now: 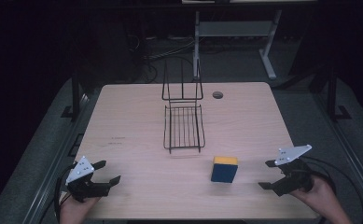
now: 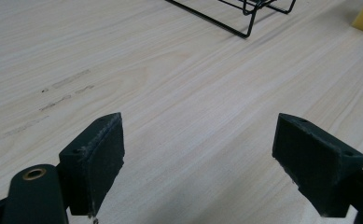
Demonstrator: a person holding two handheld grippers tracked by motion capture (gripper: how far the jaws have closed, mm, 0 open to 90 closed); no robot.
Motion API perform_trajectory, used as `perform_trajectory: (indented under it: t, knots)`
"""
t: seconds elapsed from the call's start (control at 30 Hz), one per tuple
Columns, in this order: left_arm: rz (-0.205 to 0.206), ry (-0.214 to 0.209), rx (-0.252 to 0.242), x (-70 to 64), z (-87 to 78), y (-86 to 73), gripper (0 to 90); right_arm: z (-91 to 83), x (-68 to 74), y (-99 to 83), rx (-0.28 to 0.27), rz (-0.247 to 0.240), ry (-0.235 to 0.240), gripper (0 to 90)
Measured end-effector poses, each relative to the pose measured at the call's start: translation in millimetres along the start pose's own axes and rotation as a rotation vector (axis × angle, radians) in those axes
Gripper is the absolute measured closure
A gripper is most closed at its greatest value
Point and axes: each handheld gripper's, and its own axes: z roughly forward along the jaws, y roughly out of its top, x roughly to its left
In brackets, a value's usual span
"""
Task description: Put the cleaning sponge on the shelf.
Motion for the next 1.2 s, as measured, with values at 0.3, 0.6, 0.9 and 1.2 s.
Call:
perform_trajectory:
  t: [0.3, 0.6, 0.9, 1.2]
  knots:
    - [0.001, 0.001, -0.001, 0.3, -0.3, 0.2, 16.3, 2.4, 1.0, 13.3, 0.013, -0.028, 0.006, 17.5]
    - [-0.003, 0.001, -0.003, 0.1, -0.6, 0.1, 16.3, 7.1, 3.0, 27.7, 0.024, -0.060, 0.024, 17.5]
    - [-0.004, -0.001, -0.003, -0.2, -0.2, 0.7, 16.3, 9.5, 4.8, 36.9, 0.036, -0.080, 0.037, 17.5]
    - [0.003, 0.000, -0.003, 0.0, -0.6, 1.0, 16.2, 15.6, 8.2, 46.6, 0.036, -0.103, 0.054, 17.5]
